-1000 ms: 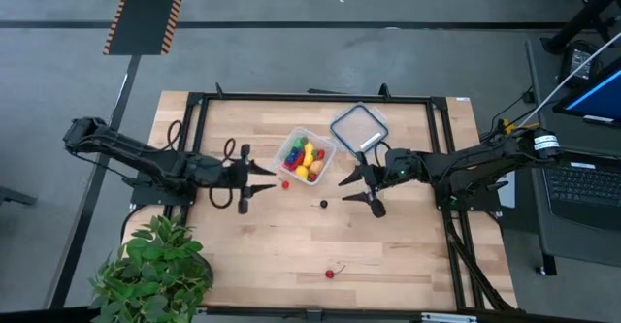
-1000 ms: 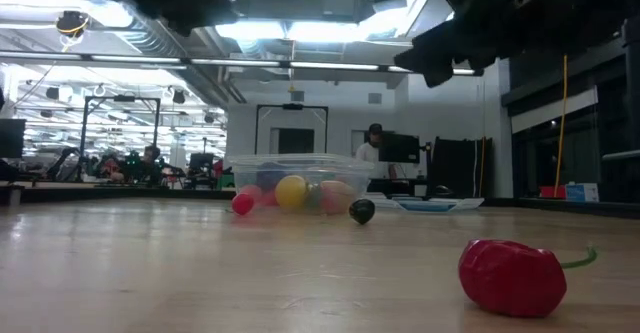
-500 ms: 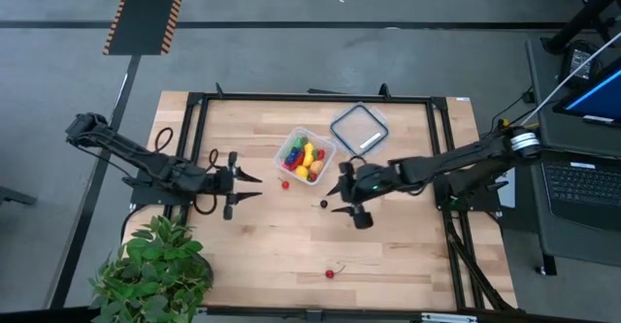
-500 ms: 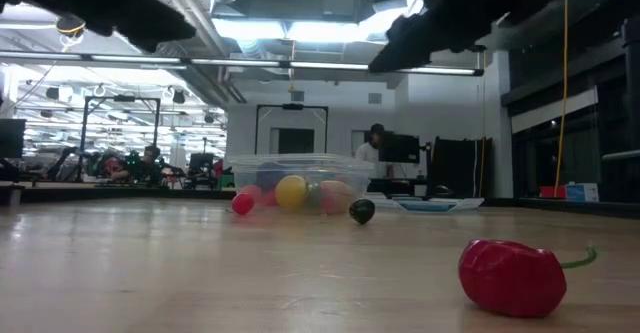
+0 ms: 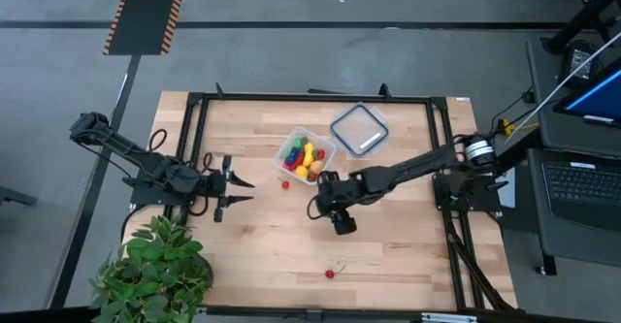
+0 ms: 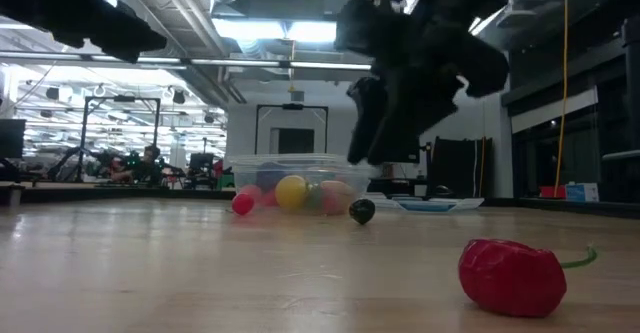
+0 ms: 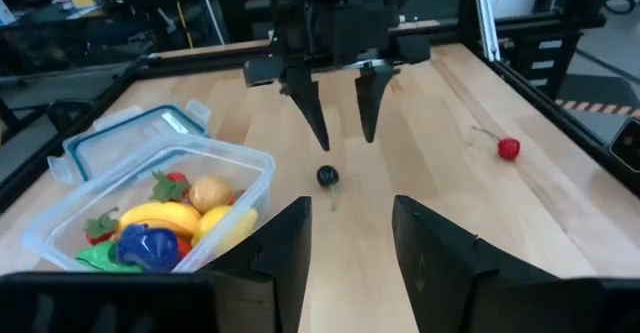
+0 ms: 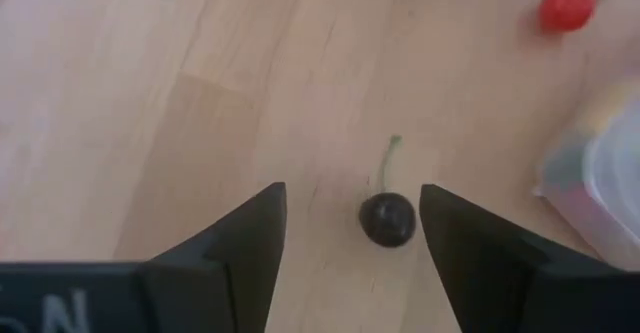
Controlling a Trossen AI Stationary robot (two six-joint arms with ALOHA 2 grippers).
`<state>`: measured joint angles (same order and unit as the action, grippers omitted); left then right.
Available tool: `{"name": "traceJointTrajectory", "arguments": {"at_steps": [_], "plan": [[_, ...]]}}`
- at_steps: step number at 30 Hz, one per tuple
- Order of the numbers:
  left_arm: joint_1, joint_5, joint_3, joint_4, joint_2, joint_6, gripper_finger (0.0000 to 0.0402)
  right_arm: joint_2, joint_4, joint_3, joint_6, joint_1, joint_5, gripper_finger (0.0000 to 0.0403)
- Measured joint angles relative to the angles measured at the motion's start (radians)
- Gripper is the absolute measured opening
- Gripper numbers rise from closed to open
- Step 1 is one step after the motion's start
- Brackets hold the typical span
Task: Pick and placing Produce into tupperware
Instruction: Put the black cherry into the transparent container
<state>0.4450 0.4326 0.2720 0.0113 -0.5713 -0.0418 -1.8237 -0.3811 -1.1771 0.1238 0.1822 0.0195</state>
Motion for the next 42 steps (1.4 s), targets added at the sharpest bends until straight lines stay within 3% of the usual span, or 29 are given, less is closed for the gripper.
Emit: {"name": "traceJointTrajectory", "arguments": {"at_steps": [15,37,42], "plan": [[0.000,-0.001,0.000,-0.020,0.000,-0.004,0.0138,-0.129,-0.078,-0.074,0.039,-0.039,0.056,0.0232],[0.001,-0.001,0.000,-0.019,0.000,-0.004,0.0144,-0.165,-0.059,-0.074,0.035,-0.051,0.066,0.0232],[0.001,-0.001,0.000,-0.021,-0.001,-0.008,0.0137,-0.168,-0.061,-0.074,0.034,-0.051,0.065,0.0211]]}}
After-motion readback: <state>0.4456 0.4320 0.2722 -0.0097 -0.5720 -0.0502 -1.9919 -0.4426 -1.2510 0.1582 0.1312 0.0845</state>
